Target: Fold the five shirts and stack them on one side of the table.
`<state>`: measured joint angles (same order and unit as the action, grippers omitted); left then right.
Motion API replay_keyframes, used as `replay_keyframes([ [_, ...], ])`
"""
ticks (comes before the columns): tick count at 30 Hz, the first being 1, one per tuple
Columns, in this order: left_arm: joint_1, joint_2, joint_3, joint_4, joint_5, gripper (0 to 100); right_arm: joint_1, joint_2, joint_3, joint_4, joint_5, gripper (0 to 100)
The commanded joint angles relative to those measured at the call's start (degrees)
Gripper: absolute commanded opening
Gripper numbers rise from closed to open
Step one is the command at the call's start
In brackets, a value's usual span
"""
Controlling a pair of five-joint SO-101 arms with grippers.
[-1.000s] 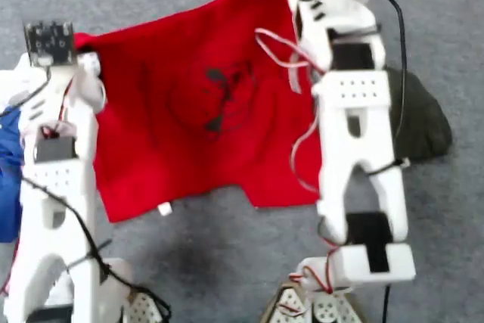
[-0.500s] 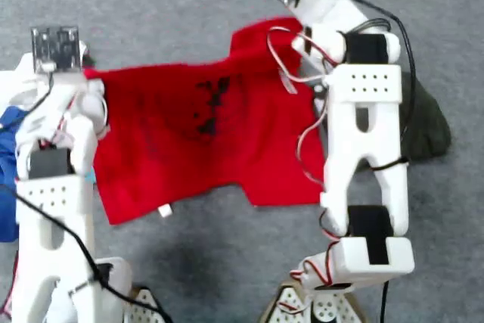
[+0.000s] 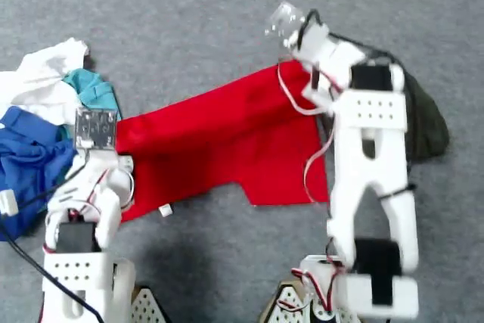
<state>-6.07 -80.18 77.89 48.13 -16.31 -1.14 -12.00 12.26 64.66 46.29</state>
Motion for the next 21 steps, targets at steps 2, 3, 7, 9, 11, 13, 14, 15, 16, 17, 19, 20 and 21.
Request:
replay_keyframes([
  [2,0.4,-4.9,3.4,4.3,-0.5,2,1.0,-11.6,16.5,-8.7,0.8,0.2],
  [3,0.4,-5.5,3.5,6.1,-0.5,2,1.0,-13.3,19.7,-9.8,0.8,0.2],
  [7,-0.5,-6.5,5.5,11.3,-1.9,2,1.0,-19.6,29.7,-12.7,0.4,0.2],
  [9,-1.9,-6.5,6.5,11.9,-4.8,2,1.2,-22.2,33.4,-13.5,0.4,0.2],
  [11,-3.4,-6.5,7.3,12.0,-6.4,2,1.9,-24.7,36.6,-13.6,0.4,0.2],
  [13,-4.2,-6.5,7.9,12.0,-6.6,2,2.2,-26.9,39.6,-14.0,0.4,0.2],
  [14,-4.3,-6.5,8.0,12.0,-6.6,2,2.3,-28.1,41.2,-14.7,0.4,0.2],
  [15,-4.4,-6.5,8.1,12.0,-6.7,2,2.4,-29.2,42.7,-15.1,0.4,0.2],
  [16,-4.4,-6.5,8.1,12.0,-7.0,2,2.4,-30.5,44.2,-15.3,0.4,0.2],
  [17,-4.4,-6.5,8.1,12.0,-6.9,2,2.2,-31.7,45.5,-15.3,0.4,0.2],
  [19,-4.7,-6.5,8.2,12.0,-6.9,2,2.2,-34.2,48.2,-15.6,0.7,0.2],
  [20,-4.7,-6.3,8.3,12.0,-6.9,2,2.2,-35.3,49.5,-15.8,0.7,0.2],
  [21,-4.7,-6.2,8.3,12.0,-6.9,2,2.2,-36.4,50.9,-16.5,0.7,0.2],
])
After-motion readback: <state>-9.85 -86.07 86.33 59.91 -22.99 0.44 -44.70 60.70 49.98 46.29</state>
